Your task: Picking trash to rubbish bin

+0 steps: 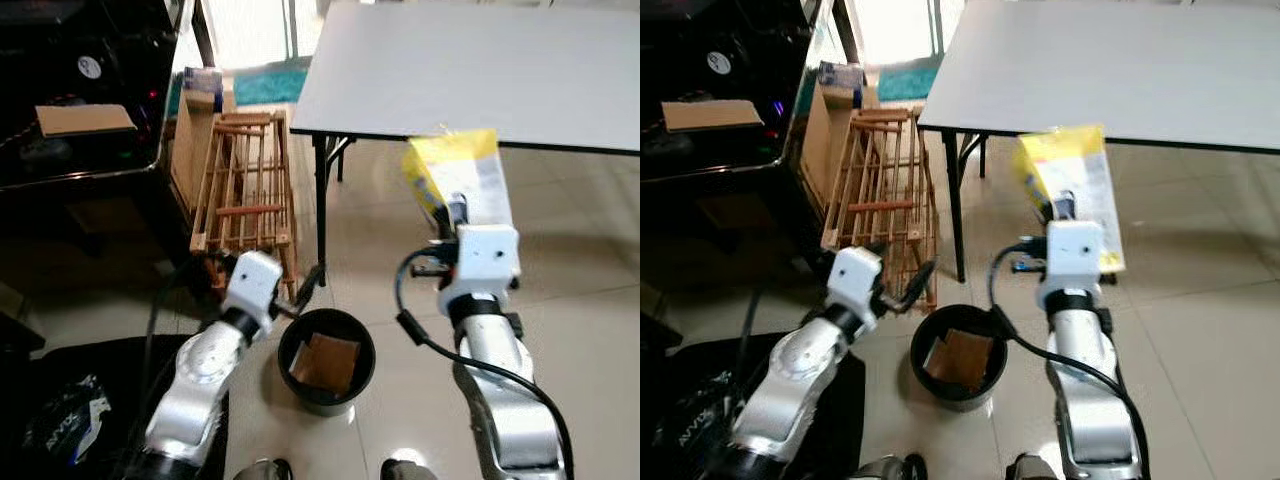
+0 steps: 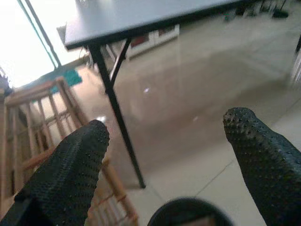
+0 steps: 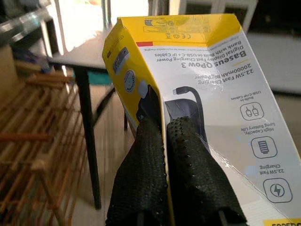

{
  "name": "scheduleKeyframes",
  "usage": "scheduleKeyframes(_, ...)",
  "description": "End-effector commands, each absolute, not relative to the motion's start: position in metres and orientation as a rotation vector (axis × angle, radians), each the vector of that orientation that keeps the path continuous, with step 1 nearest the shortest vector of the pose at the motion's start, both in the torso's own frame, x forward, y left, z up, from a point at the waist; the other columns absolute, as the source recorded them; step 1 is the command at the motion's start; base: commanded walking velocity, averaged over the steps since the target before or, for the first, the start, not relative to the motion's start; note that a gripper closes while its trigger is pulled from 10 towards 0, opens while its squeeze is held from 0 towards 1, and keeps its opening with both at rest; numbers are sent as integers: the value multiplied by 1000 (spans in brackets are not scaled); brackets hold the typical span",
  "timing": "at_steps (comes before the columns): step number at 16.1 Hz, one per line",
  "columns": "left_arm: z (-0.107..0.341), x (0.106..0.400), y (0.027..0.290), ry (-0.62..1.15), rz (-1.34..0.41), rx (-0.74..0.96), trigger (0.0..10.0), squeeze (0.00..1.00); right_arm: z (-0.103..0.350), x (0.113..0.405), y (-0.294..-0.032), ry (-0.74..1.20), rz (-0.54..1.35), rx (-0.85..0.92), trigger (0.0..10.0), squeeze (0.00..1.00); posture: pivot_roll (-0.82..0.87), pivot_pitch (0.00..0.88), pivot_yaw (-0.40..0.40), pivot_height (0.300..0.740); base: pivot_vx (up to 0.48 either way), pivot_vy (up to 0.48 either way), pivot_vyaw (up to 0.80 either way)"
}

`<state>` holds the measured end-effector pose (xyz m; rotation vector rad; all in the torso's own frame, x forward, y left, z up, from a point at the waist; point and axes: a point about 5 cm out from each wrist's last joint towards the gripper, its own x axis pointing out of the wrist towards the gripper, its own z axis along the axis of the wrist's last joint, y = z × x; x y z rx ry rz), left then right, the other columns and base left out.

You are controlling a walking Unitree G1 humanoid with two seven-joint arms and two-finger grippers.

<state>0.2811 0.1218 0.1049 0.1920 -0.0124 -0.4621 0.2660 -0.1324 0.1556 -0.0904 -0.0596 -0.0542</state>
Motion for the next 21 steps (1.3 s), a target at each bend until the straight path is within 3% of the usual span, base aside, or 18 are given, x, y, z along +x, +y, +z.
scheduleKeyframes(1,104,277,128,-1,-467,219,10000,0,145,265,-131,1,-40,-69,10000,0,-26,240,91,740,0,0,0)
scheduleKeyframes(6,92,272,138,59,-493,257,10000,0,116,268,-135,162,12,-40,10000,0,-27,280,113,740,0,0,0)
scheduleKeyframes(13,82,261,134,119,-524,263,10000,0,64,268,-121,448,122,30,10000,0,-9,308,103,740,0,0,0)
scheduleKeyframes(21,76,249,140,161,-608,286,10000,0,30,259,-133,581,-3,52,10000,0,7,342,98,740,0,0,0)
